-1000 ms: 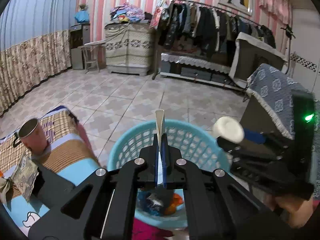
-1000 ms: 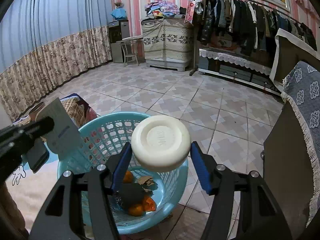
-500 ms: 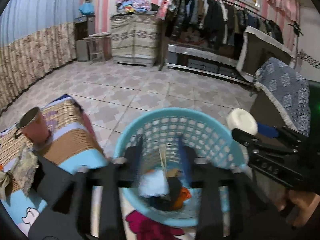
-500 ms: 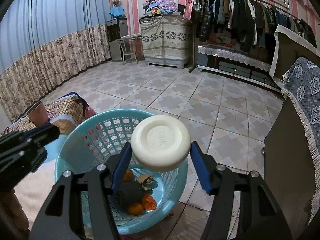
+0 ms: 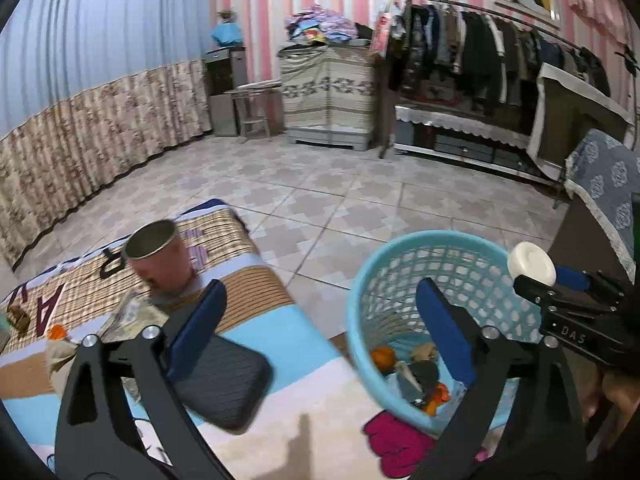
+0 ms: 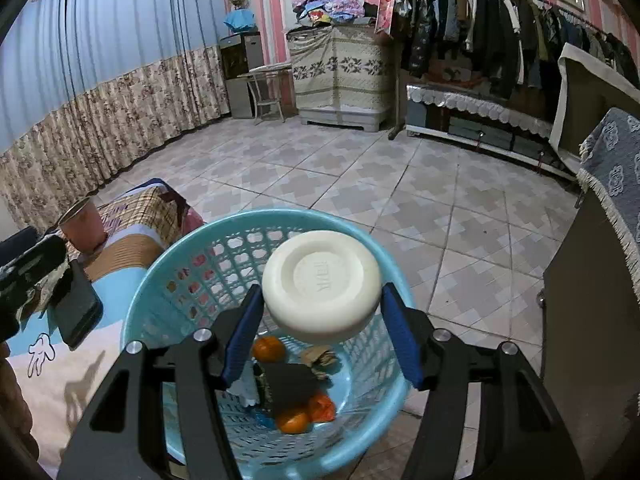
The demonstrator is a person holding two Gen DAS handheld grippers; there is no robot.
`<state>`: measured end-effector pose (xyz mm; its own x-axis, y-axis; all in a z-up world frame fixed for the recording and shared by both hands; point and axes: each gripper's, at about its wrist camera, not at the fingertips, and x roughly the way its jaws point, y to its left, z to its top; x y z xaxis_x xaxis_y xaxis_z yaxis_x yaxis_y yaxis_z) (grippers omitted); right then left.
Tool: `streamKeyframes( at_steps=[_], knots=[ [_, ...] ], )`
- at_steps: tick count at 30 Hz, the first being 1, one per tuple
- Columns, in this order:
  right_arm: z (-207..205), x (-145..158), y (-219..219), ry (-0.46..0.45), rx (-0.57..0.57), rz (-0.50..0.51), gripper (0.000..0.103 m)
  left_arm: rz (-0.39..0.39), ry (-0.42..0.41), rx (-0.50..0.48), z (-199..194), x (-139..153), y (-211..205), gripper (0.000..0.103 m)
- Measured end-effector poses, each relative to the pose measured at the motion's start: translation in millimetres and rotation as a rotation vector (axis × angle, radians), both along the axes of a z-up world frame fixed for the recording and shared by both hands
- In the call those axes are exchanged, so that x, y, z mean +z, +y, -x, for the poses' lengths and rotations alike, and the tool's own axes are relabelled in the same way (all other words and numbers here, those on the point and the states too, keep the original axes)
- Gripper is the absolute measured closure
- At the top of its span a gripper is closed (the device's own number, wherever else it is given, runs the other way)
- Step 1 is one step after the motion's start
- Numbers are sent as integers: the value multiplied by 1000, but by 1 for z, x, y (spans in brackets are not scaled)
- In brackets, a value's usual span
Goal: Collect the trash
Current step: 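Open the left tool to drop the card while the right tool releases the lid, then move both tools back over the bed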
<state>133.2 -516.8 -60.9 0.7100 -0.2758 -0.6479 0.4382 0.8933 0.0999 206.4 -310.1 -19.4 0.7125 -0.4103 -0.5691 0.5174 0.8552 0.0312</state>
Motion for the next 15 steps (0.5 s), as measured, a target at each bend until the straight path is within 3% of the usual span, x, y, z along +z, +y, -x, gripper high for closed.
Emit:
streamKeyframes(
  at_steps=[2, 5, 6, 15],
  knots=[
    [-1, -2, 3, -7, 2, -8, 42, 6, 6, 14, -3, 0, 9, 8],
    [-2, 1, 6, -28, -11, -3, 20, 7, 7, 38, -4, -1, 22, 6],
    [-1, 1, 7, -37, -14, -1, 17, 8, 5, 45, -5, -1, 26, 6],
    [-5, -12, 25, 4, -5, -6, 16, 24, 14, 151, -8, -3, 88, 6]
  ],
)
